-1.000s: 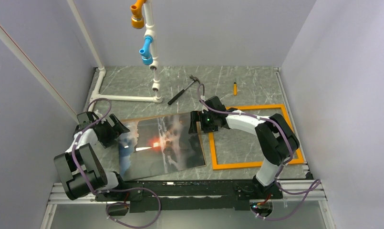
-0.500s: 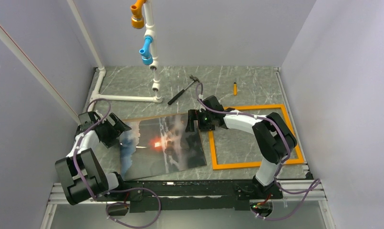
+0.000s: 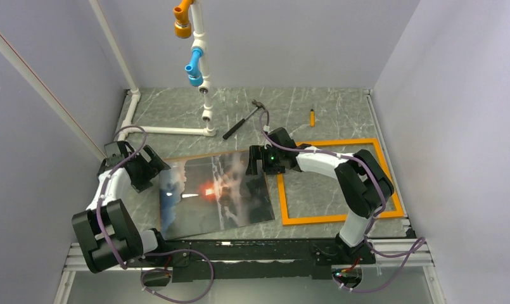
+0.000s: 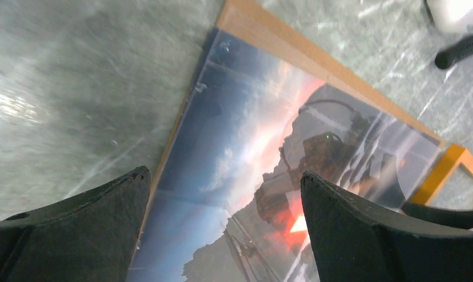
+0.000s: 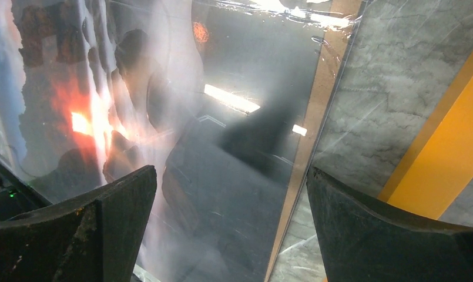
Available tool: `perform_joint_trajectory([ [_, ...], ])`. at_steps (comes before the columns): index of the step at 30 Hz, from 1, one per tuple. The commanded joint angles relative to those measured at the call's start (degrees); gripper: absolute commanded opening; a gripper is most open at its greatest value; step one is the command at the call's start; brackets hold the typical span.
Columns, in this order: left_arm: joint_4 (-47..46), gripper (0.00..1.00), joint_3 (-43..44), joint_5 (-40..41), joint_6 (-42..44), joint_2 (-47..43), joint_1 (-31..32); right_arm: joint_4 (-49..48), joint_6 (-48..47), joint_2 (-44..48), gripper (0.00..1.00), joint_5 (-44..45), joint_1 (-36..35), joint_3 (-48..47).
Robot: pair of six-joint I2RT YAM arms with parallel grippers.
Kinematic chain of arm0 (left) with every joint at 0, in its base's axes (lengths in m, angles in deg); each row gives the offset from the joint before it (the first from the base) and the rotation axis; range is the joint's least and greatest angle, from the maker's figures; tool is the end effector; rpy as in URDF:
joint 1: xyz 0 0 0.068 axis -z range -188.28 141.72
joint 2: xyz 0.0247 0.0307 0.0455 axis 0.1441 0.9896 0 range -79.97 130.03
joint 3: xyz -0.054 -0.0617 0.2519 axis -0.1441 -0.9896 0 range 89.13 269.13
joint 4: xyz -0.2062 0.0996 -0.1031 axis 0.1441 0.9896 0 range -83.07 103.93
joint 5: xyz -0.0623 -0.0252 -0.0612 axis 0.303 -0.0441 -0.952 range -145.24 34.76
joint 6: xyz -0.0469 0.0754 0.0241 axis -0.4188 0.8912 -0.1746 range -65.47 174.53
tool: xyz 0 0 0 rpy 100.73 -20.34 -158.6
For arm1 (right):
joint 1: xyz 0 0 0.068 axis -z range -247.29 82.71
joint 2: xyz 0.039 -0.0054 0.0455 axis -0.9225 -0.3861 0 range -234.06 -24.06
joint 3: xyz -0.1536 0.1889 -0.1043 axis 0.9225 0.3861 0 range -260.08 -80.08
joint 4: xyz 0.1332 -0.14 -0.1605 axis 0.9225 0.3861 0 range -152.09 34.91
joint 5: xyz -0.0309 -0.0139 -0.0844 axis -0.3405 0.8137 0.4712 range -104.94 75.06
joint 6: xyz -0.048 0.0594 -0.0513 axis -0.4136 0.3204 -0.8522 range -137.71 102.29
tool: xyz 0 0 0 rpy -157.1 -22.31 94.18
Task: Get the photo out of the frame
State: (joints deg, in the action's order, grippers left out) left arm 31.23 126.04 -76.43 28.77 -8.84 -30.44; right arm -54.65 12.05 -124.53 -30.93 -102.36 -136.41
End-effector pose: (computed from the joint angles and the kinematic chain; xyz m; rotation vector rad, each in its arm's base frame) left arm 0.2366 0.0641 0.1448 -0.9166 2.3956 -0.5016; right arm 0.2911 0.2322 0.1250 -0.2481 2.5988 0.7963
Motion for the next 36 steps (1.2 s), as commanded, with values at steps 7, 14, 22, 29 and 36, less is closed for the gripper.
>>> perform_joint_trajectory([
  [7, -1.5, 0.99, 5.6, 7.8, -0.6, 8.1, 0.5, 6.9, -2.7, -1.8, 1.0, 7.5, -0.2, -2.8],
  [14, -11.5, 0.99, 4.0, -2.7, -3.9, 14.0, 3.9, 5.5, -2.6, -3.3, 1.0, 5.3, -0.3, -3.9],
  [22, -17.5, 0.99, 1.1, -3.6, -6.1, 6.0, 4.2, 4.1, -2.2, -4.6, 1.0, 2.5, -0.1, -3.9],
  [29, 0.8, 0.99, 10.7, 14.3, -4.4, 5.8, 4.1, 7.5, -3.3, -0.4, 1.0, 7.2, 0.5, -2.5],
  [36, 6.3, 0.99, 8.4, 15.7, -0.5, -7.8, 6.3, 5.6, -0.9, 4.5, 1.0, 2.2, 0.4, 2.5],
])
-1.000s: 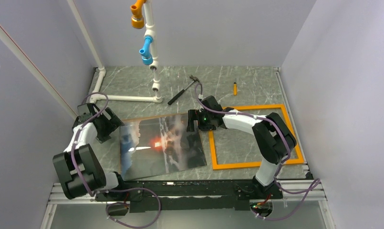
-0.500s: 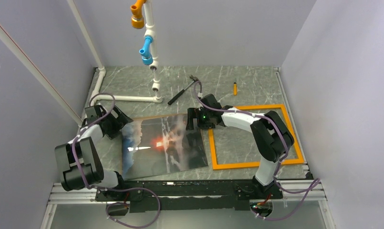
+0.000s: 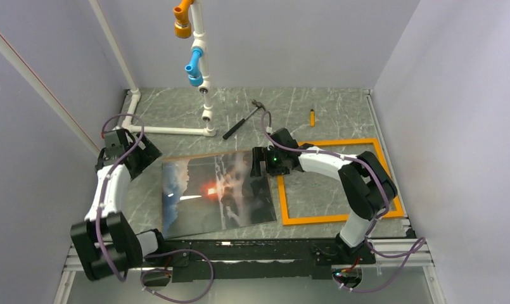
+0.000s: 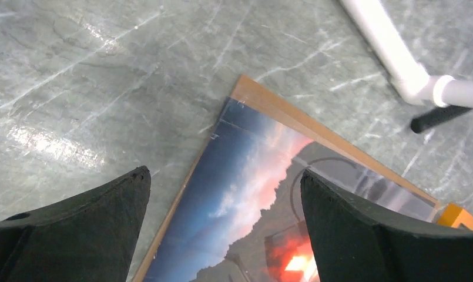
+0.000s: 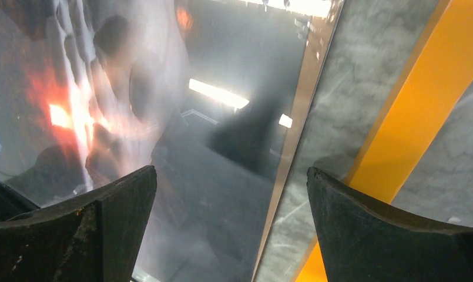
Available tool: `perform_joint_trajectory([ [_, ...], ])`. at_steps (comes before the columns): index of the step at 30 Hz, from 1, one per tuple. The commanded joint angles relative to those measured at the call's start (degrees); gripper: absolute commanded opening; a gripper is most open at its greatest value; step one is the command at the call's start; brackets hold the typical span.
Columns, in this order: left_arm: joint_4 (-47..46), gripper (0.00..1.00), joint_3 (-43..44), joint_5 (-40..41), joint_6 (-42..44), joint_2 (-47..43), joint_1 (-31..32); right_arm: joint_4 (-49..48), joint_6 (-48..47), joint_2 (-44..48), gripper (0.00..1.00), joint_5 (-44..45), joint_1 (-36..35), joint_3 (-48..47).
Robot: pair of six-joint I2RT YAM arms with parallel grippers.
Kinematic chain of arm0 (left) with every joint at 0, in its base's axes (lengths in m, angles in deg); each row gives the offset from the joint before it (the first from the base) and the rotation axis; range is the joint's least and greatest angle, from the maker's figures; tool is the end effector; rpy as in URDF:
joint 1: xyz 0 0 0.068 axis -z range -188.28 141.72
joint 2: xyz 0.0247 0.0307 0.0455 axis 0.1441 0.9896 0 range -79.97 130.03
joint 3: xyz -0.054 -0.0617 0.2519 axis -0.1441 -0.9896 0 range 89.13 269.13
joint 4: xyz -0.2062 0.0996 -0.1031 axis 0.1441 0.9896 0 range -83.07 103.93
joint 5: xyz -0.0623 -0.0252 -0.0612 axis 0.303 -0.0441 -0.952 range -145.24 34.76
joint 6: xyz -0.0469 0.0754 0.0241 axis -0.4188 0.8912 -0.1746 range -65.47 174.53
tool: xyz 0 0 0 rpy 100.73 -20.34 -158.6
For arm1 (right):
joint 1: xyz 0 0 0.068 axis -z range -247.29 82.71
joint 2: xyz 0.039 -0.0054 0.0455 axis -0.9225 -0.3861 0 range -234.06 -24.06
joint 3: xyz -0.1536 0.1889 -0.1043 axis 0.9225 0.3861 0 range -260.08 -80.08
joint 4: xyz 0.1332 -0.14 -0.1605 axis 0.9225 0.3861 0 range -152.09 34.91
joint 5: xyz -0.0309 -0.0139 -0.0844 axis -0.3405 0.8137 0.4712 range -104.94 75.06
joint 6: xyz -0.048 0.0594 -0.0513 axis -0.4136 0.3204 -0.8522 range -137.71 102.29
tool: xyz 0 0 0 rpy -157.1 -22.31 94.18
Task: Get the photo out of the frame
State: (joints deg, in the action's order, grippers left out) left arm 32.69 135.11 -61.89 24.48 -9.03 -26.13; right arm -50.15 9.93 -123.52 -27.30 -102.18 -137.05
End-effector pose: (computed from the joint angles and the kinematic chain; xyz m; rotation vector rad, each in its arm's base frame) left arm 0.2625 0.0744 0.1901 -0.9525 2.2706 -0.2356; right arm 0.2894 0.2234 0.1262 -0.2580 2.6262 0.6832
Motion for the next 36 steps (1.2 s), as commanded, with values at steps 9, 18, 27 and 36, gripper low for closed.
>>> perform_joint_trajectory([
  [9, 8.7, 0.99, -8.7, -1.7, -0.6, -25.0, 16.1, -4.6, 3.2, 3.8, 1.0, -5.4, 0.3, 5.1],
  [18, 14.1, 0.99, -6.7, -1.4, 0.3, -29.5, 18.6, -6.3, 4.3, 4.7, 0.99, -7.7, 0.3, 5.0],
  [27, 14.7, 0.99, -5.9, -1.0, 0.8, -29.2, 19.4, -6.0, 5.2, 7.5, 0.98, -8.2, 0.3, 5.5],
  [36, 14.7, 0.99, -5.8, -0.8, 0.6, -29.2, 19.9, -5.7, 5.8, 9.1, 0.98, -9.3, 0.3, 5.7],
])
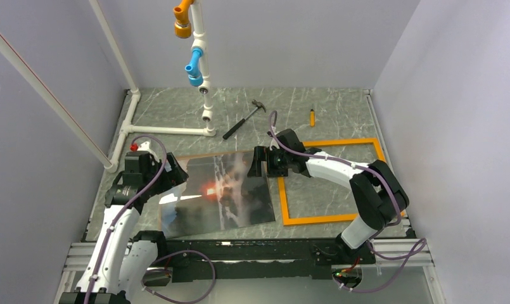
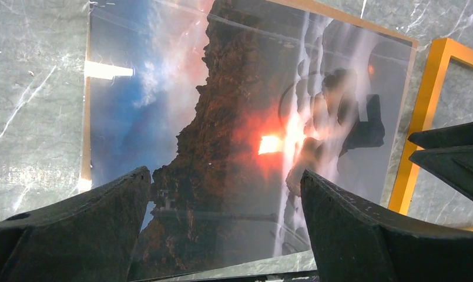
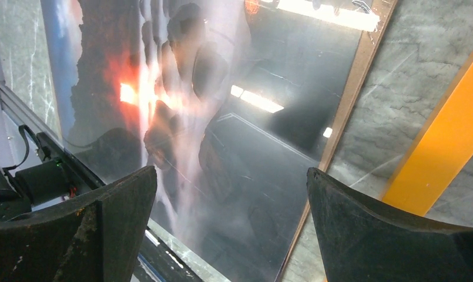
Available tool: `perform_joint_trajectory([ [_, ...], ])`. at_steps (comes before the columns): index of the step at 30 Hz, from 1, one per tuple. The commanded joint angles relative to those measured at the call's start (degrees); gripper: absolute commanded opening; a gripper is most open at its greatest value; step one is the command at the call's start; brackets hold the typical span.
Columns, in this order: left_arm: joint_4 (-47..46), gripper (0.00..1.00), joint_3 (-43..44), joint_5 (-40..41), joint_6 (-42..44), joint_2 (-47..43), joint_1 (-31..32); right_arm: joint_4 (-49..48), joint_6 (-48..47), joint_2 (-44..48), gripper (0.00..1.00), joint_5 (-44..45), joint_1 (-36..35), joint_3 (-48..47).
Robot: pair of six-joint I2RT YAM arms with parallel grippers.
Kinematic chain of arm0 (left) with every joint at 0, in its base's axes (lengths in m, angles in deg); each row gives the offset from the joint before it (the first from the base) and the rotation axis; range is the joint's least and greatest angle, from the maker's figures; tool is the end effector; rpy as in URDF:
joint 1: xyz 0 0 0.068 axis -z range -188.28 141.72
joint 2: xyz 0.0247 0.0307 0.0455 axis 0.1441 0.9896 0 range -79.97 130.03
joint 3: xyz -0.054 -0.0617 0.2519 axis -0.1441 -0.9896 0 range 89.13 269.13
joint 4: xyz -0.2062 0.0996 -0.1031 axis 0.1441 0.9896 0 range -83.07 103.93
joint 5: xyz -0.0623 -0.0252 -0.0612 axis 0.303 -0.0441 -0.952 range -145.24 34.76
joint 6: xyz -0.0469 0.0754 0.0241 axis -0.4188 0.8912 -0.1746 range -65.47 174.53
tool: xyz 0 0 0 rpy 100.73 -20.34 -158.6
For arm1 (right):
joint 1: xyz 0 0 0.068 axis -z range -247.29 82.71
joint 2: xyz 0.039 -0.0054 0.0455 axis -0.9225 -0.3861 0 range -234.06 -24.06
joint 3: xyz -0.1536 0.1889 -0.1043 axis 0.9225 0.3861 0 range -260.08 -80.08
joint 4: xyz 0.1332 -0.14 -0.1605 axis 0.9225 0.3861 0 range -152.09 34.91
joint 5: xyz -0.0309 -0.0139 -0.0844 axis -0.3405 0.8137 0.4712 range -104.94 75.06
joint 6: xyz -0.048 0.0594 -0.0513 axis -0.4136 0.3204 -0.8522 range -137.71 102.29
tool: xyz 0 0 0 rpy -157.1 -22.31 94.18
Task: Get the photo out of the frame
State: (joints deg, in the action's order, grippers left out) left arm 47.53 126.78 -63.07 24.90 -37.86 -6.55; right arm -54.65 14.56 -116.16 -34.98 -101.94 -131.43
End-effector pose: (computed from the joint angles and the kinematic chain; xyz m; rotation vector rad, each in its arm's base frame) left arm 0.1778 -0.0167 0.2163 -0.5099 2.3339 -0.4243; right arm 0.2693 0.2206 0.1488 -0.2263 2.5625 0.9189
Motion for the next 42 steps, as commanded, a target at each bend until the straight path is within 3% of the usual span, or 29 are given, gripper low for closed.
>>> perform_joint_trajectory([
  [1, -0.2, 0.99, 2.7, 0.6, 0.2, -0.4, 0.4, -1.6, 1.5, 1.6, 0.98, -2.1, -0.1, 0.1],
  [5, -0.1, 0.99, 3.0, 0.7, 0.4, -0.2, 0.5, -3.1, 2.2, 1.0, 0.98, -3.9, -0.3, 0.1],
  [10, -1.9, 0.99, 2.4, -3.6, 0.2, 1.2, 1.3, 5.6, 0.5, 2.2, 0.98, 1.5, -0.7, -1.1],
  [14, -5.5, 0.99, 0.4, -7.3, -2.5, 3.3, 4.4, 10.6, -0.1, 7.6, 0.97, 1.7, -3.8, 3.2],
  [21, -10.3, 0.99, -1.8, -3.8, -7.4, 5.9, 12.6, 15.6, 4.6, 18.2, 0.95, 2.2, -11.1, 10.7],
  [31, -11.2, 0.99, -1.8, 0.6, -10.5, 5.9, 22.8, 12.6, 18.4, 24.6, 0.86, 5.8, -18.7, 20.3],
  [42, -7.9, 0.99, -0.5, 2.8, -9.6, 2.6, 25.3, 9.9, 23.8, 21.0, 0.83, 10.3, -21.6, 21.0],
])
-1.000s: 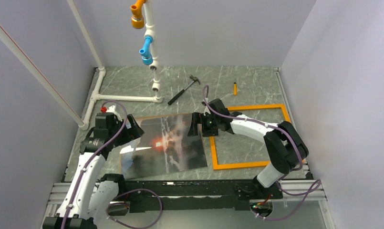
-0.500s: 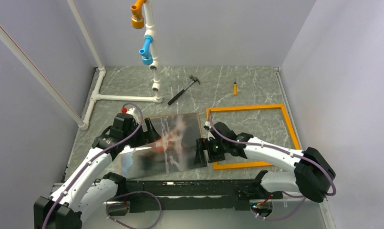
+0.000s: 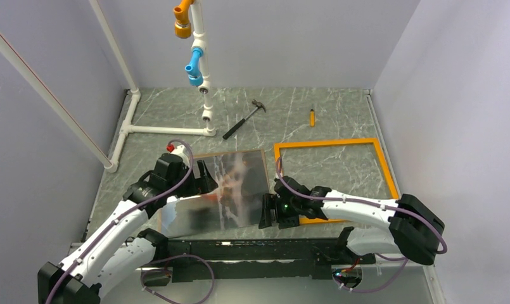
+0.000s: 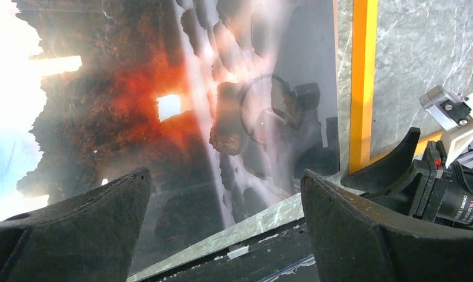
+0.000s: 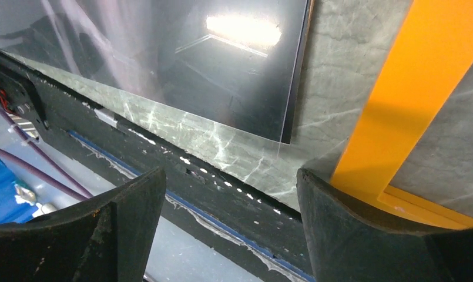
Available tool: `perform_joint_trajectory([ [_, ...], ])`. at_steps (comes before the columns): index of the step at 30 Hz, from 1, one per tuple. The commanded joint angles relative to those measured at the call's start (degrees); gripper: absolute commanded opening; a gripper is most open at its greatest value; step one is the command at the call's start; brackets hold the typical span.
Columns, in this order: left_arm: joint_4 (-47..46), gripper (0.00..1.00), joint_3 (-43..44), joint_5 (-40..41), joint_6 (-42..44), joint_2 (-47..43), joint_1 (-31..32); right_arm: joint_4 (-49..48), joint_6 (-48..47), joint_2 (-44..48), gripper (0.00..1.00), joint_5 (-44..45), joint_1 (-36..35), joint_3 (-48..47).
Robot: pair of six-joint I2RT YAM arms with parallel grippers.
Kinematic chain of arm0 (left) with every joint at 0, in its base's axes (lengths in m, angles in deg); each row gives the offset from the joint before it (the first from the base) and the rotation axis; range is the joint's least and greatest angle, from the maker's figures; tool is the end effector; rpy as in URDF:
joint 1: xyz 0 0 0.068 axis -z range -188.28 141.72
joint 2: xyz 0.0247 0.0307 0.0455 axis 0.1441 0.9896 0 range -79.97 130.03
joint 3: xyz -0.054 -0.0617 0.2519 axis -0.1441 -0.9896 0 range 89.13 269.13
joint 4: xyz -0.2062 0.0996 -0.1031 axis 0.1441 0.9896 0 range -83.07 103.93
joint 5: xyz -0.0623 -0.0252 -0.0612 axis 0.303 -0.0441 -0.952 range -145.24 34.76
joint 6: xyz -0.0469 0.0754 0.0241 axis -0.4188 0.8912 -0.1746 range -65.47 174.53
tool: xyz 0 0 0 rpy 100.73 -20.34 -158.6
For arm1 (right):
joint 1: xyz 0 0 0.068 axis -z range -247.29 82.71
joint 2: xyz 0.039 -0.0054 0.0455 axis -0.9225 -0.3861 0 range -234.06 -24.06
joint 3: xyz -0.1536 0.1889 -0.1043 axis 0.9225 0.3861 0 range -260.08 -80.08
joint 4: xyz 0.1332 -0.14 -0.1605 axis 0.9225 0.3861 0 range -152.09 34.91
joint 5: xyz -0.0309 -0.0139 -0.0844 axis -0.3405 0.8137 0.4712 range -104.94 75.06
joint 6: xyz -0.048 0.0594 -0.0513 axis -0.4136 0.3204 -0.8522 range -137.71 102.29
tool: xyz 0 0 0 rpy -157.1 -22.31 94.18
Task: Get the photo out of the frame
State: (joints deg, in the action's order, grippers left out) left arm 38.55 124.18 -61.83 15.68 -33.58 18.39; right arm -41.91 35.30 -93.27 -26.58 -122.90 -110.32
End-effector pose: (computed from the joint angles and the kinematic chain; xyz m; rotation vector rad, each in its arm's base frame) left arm 0.1735 -0.0978 0.2052 -0.1964 2.4148 -0.6878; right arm 0.1152 0.1979 0.1191 -0.1460 2.8744 0.8158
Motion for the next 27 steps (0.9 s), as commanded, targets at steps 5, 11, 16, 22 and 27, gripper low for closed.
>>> perform_joint_trajectory([
  [5, 1.9, 0.99, 2.6, 2.4, -0.3, -3.0, 0.5, -4.7, 2.4, -3.0, 0.83, 1.4, -0.8, -0.4],
  [11, 2.8, 0.99, 3.3, 2.5, 0.0, -2.9, 0.5, -5.2, 1.8, -3.8, 0.83, 0.8, -1.0, -1.7],
  [16, 2.9, 0.99, 3.5, 2.6, 0.0, -3.2, 0.6, -6.3, 1.2, -1.6, 0.82, 0.9, -1.6, -2.2],
  [22, 2.9, 0.99, 3.6, 2.2, 0.0, -3.0, 0.5, -7.3, 0.0, -1.7, 0.82, -0.3, -2.2, -4.6],
  [27, 2.7, 0.99, 3.1, 2.4, 0.1, -2.9, 0.6, -6.4, -1.5, -2.4, 0.83, 0.5, -2.5, -6.4],
])
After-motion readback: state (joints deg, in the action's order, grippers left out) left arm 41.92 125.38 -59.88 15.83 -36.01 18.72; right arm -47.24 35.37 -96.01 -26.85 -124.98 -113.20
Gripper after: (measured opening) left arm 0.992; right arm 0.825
